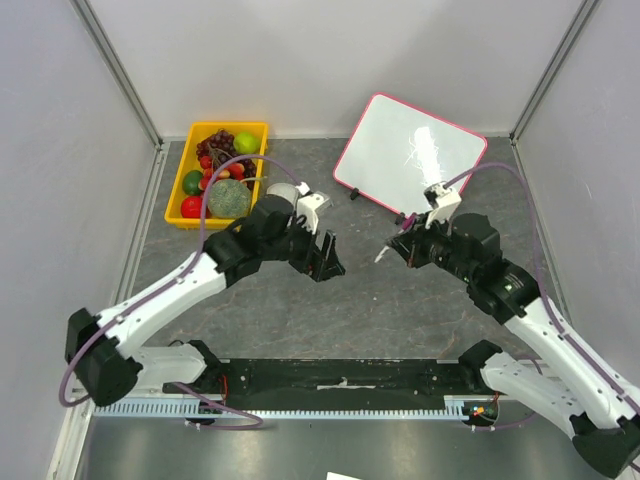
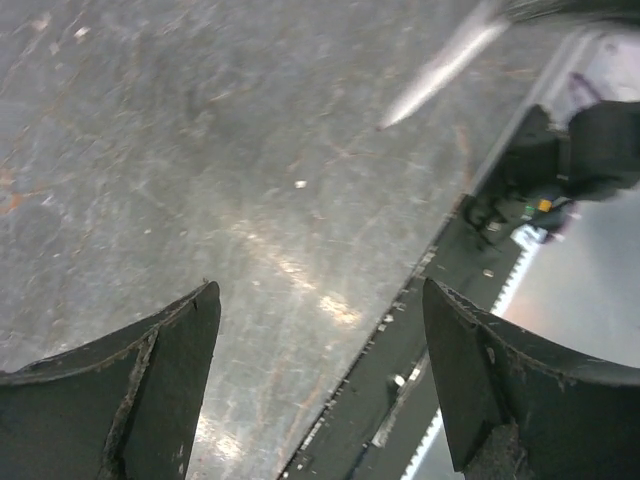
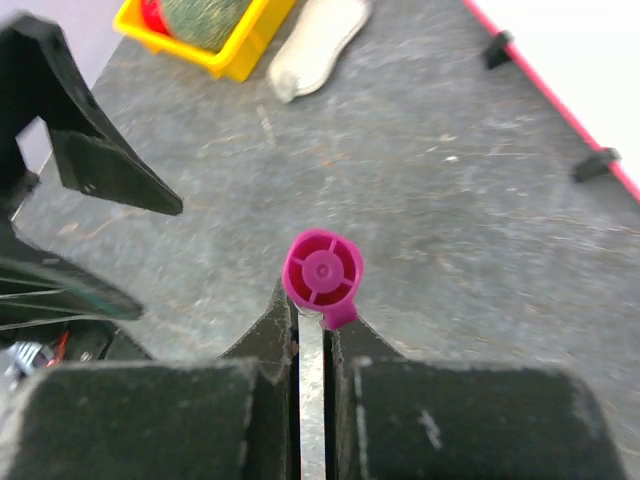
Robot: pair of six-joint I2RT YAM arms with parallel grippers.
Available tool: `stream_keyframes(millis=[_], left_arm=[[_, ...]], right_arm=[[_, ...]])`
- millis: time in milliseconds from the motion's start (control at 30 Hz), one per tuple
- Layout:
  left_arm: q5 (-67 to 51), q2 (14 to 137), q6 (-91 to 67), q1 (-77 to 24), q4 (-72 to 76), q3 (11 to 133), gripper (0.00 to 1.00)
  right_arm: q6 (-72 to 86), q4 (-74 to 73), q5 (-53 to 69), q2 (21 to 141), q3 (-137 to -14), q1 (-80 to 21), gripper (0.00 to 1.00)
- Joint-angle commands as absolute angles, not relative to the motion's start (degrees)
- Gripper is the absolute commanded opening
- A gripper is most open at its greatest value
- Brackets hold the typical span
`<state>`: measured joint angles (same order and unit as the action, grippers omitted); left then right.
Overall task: Write a sentence on the whiteboard
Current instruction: Move the whiteboard stand to the center of the board.
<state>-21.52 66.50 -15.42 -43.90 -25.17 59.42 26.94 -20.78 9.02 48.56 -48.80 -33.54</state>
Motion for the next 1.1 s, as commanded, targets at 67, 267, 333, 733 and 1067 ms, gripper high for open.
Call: stream_keyframes(millis=[67, 267, 333, 733, 1067], left_arm=[[-13.3, 78.8, -16.1, -43.4, -22.9, 63.1, 0.88], [-14.3, 92.9, -16.0, -43.5, -20.4, 72.0, 0.95], [-14.7, 97.8, -15.6, -43.6, -20.5, 75.7, 0.97], [-8.4, 127.9, -11.3, -46.8, -30.3, 109.7, 0.91], [-6.0, 141.2, -9.8, -46.8, -34.2, 126.0, 0.85]], right_arm=[[26.0, -25.0, -10.0, 40.0, -52.0, -33.5, 0.0], [23.7, -28.2, -15.3, 34.6, -54.4, -33.5, 0.0], [23.0, -29.5, -16.1, 33.9, -55.4, -33.5, 0.0], [22.2, -32.5, -17.3, 31.6, -57.0, -33.4, 0.0], [21.7, -33.7, -18.2, 30.8, -57.7, -33.5, 0.0]])
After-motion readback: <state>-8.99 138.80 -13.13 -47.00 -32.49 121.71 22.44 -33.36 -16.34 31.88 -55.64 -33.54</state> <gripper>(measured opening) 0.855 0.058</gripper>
